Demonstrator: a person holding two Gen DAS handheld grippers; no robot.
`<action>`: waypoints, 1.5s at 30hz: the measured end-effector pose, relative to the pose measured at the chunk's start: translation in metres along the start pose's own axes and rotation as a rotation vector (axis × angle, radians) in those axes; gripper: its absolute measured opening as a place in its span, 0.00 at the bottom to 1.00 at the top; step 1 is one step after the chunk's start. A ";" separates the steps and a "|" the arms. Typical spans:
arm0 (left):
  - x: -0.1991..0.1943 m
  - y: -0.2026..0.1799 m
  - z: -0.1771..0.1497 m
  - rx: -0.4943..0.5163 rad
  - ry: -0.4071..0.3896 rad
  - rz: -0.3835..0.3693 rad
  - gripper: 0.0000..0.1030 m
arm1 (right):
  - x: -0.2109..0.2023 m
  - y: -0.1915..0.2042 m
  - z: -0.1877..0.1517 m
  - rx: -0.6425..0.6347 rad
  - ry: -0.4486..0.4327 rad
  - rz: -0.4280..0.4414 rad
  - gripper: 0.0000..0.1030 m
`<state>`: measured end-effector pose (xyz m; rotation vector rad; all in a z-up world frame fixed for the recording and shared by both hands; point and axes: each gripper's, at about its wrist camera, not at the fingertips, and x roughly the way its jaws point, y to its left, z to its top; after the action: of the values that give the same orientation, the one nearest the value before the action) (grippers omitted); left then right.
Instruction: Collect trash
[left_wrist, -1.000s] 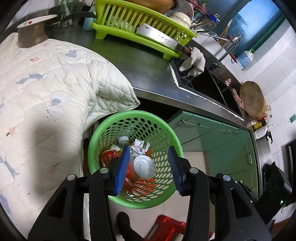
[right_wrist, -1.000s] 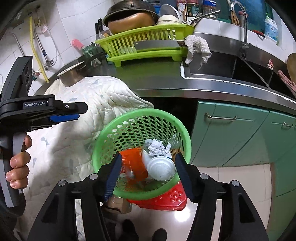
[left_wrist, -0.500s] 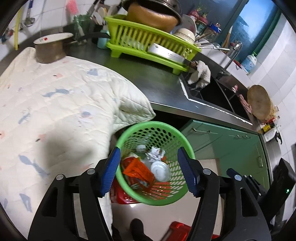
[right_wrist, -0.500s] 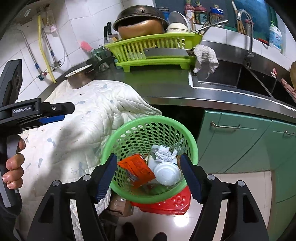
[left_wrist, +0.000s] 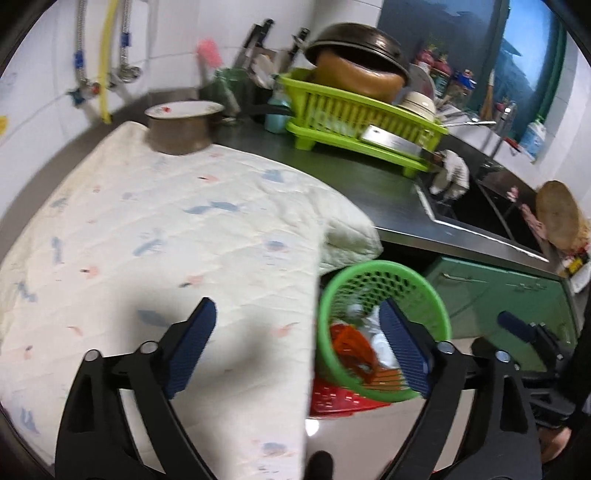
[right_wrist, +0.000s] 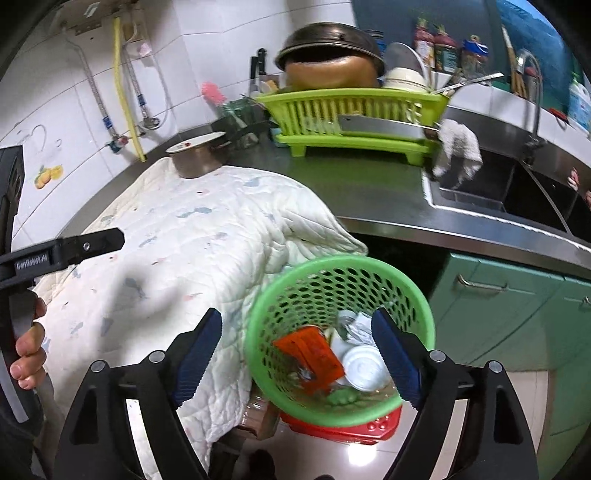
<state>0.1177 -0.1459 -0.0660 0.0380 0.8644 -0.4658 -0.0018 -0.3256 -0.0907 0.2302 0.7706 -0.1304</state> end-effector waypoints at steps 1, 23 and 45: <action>-0.004 0.005 0.000 -0.003 -0.007 0.014 0.88 | 0.001 0.004 0.002 -0.009 -0.002 0.005 0.80; -0.078 0.084 -0.026 -0.062 -0.144 0.265 0.95 | 0.004 0.079 0.039 -0.130 -0.040 0.111 0.87; -0.118 0.090 -0.041 -0.091 -0.200 0.325 0.95 | -0.007 0.099 0.042 -0.127 -0.080 0.142 0.89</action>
<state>0.0595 -0.0112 -0.0196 0.0463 0.6662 -0.1224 0.0411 -0.2401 -0.0413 0.1573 0.6779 0.0437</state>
